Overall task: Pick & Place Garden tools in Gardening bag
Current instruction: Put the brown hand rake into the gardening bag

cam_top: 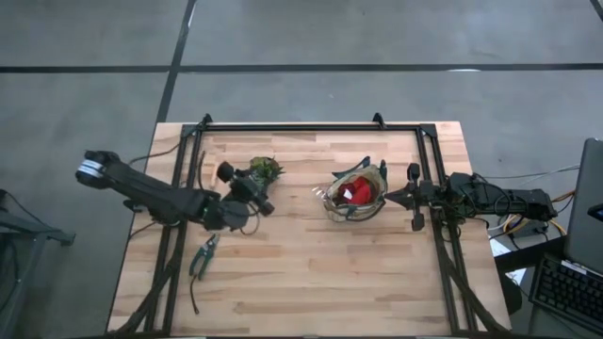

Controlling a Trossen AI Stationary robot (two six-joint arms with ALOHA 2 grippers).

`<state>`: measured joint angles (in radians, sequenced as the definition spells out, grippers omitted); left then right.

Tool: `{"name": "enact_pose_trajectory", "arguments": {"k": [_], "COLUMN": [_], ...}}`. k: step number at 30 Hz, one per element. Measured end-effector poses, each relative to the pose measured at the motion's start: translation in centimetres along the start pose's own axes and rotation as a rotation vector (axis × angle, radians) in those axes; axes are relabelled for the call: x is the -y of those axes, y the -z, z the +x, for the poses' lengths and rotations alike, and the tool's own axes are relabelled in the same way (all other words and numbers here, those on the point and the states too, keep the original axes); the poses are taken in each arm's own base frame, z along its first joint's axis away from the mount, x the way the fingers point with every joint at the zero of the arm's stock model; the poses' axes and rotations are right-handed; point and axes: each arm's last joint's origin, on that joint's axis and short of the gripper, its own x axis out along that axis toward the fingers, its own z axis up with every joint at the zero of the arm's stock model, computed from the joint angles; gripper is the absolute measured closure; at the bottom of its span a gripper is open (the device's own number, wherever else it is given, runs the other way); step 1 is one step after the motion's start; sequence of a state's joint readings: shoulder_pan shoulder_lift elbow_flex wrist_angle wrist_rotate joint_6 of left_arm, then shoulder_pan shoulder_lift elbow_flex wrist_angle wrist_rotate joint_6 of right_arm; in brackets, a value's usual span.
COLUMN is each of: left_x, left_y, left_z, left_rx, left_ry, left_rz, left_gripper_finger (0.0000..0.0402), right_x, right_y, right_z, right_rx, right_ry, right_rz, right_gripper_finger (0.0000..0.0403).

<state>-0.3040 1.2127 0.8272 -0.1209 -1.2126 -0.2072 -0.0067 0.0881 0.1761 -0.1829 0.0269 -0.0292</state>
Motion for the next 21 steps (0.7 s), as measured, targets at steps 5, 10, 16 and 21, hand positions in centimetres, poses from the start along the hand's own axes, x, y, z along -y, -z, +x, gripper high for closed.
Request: {"name": "enact_pose_trajectory", "arguments": {"k": [5,10,16,21], "left_x": [-3.0,-5.2,-6.6,-6.4], "left_y": [1.0,3.0,5.0,6.5], "left_z": [0.1,-0.1,-0.7,-0.6], "left_rx": [-0.188,-0.461,-0.730,-0.882], "left_ry": [0.118,0.195,0.211,0.264], "left_rz": [-0.189,-0.093,0.066,0.226], "left_gripper_finger": [0.0183,0.0191,0.0195,0.0195], "right_x": [0.0,0.0,0.0,0.0], "right_y": [0.0,0.0,0.0,0.0], "right_z": [0.0,0.0,0.0,0.0], "right_rx": [0.001,0.000,0.000,0.000], "right_ry": [0.000,0.000,0.000,0.000], "right_rz": [0.001,0.001,0.002,0.002], "right_gripper_finger": [0.0394,0.0394,0.0394,0.0394]}}
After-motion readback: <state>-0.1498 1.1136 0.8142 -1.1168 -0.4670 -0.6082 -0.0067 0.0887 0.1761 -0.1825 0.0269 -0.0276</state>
